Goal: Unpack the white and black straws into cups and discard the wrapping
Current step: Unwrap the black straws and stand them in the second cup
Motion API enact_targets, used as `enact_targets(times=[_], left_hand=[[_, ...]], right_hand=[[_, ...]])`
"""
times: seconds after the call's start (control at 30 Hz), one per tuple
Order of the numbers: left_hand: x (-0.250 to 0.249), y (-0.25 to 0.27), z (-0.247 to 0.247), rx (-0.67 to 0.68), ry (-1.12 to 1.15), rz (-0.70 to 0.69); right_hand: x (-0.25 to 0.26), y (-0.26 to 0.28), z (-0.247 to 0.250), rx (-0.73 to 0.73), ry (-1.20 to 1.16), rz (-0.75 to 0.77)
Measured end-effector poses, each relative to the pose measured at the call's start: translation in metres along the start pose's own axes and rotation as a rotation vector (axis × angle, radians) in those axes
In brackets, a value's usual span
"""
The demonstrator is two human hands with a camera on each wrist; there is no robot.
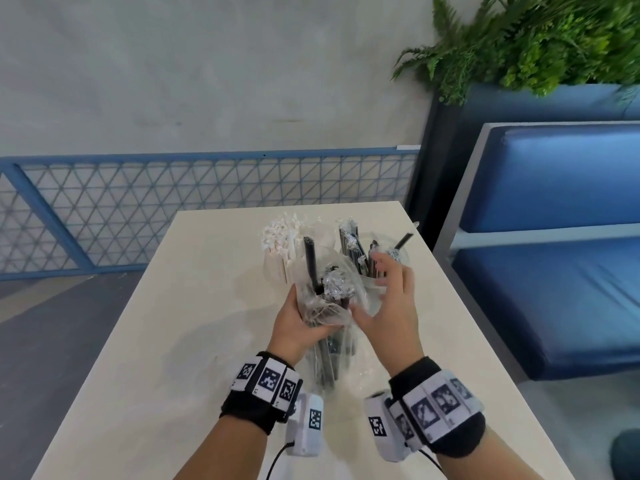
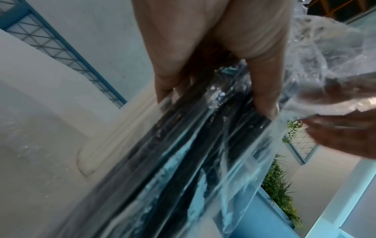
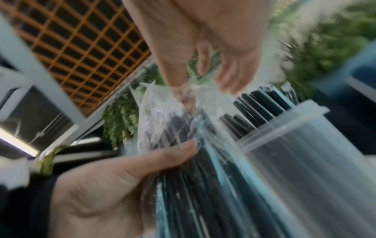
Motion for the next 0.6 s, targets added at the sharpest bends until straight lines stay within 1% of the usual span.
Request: enact_targets(times=[0.03, 0.07, 0.1, 0.13, 0.17, 0.27, 0.3, 0.37, 0.43, 0.5, 0.53, 0.6], left_hand=[[0.001, -0.001, 0.000, -0.003, 0.006, -0.003], [0.001, -0.001, 0.000, -0.004, 0.003, -0.017], [0.002, -0.001, 0.000, -0.006, 0.004, -0.028], [0.003, -0.002, 0.001, -0.008, 0.017, -0.034], [0.004, -0.002, 0.002, -0.014, 0.043, -0.022], [0.009, -0.004, 0.005, -0.015, 0.037, 0.000], [0.011, -0.005, 0.006, -0.007, 0.021, 0.006], [0.012, -0.004, 0.007, 0.019, 0.020, 0.016], [0.013, -0.003, 0.010, 0.038, 0.030, 0.023], [0.015, -0.002, 0.015, 0.064, 0.025, 0.001], [0.015, -0.002, 0.017, 0.084, 0.022, -0.006], [0.015, -0.002, 0.017, 0.114, 0.048, 0.022]], right_hand=[[0.004, 0.003, -0.001, -0.068, 0.053, 0.120], [0.008, 0.005, -0.002, -0.095, 0.107, 0.219], [0.009, 0.007, -0.003, -0.096, 0.164, 0.284], [0.009, 0.007, -0.004, -0.090, 0.220, 0.308], [0.008, 0.006, -0.005, -0.075, 0.268, 0.292], [0.004, 0.003, -0.009, 0.002, 0.399, 0.158], [0.003, 0.002, -0.010, 0.052, 0.431, 0.118], [0.003, -0.001, -0.013, 0.211, 0.435, 0.049], [0.005, -0.007, -0.011, 0.340, 0.345, -0.015], [0.006, -0.012, -0.008, 0.341, 0.258, -0.027], [0.007, -0.014, -0.008, 0.344, 0.260, -0.020], [0.007, -0.015, -0.012, 0.425, 0.310, -0.006]])
Point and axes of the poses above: each hand's wrist, its own y-axis away from the middle knuckle, its own z-axis out of the back of the hand, x = y × z, the point moved 2 cm from there along -y, towards the middle knuckle, and after that the axes turned 9 degrees about -z, right-handed, at the moved point
